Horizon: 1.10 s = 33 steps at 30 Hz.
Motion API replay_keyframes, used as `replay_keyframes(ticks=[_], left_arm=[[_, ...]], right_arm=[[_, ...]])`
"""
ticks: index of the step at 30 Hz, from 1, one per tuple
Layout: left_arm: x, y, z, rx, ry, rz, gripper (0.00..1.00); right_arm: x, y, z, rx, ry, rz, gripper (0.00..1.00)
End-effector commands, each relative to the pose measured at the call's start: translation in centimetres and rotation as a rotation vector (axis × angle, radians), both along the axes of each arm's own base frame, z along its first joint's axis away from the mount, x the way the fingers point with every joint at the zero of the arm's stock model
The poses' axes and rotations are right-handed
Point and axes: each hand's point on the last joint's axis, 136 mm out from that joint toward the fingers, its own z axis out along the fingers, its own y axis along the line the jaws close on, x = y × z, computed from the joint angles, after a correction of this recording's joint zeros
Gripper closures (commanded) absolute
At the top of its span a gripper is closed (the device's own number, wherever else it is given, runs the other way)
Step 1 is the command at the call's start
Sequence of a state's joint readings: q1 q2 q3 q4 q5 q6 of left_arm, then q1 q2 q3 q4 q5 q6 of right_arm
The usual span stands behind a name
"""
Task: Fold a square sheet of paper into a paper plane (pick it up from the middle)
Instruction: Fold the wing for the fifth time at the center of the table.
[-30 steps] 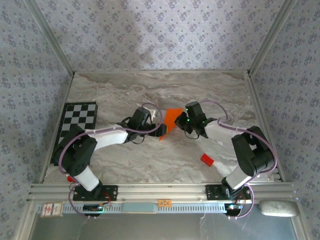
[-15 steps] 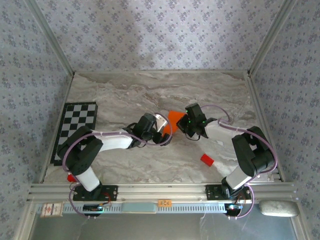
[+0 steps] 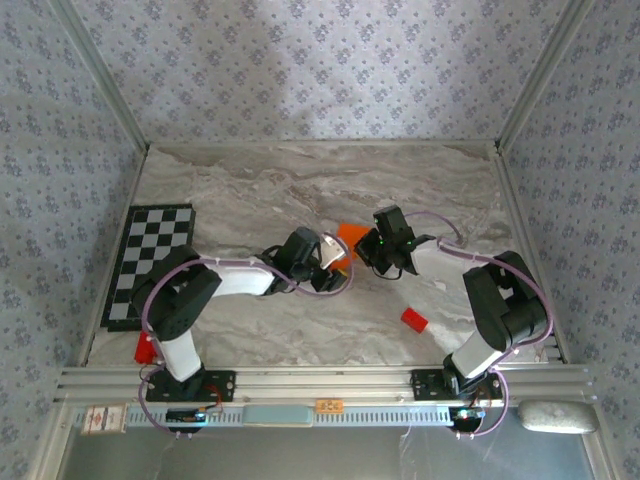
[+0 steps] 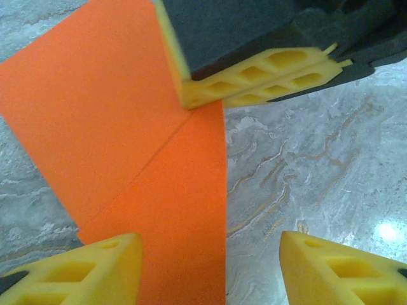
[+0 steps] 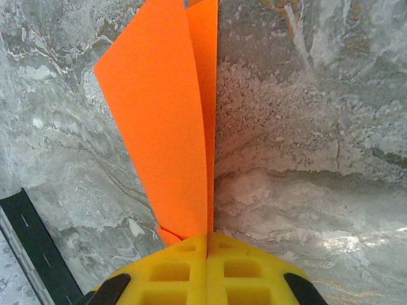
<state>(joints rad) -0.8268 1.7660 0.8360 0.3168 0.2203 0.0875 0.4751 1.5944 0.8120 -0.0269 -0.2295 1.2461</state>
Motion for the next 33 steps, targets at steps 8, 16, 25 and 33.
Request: replay_keyframes(ticks=[8,16,25,33], left_arm=[[1.0,-1.0,-0.3,0.009,-0.075,-0.034,0.51],[1.3,-1.0,-0.8,0.024,-0.077,-0.029,0.61],[1.3,-0.6,-1.0,0.028,-0.071,-0.010,0.69],[1.2,-0.3,-1.1,0.032,-0.064,-0.005,0.76]], right_arm=[[-0.4,0.3,-0.2,0.045,0.055,-0.006,1.00],[-0.5,0.4,0.0,0.069,0.075,-0.002,0.99],[-0.7,1.2,0.3,0.105,0.100,0.037,0.88],[-1.0,0.8,0.3,0.077,0.112,0.057,0.72]])
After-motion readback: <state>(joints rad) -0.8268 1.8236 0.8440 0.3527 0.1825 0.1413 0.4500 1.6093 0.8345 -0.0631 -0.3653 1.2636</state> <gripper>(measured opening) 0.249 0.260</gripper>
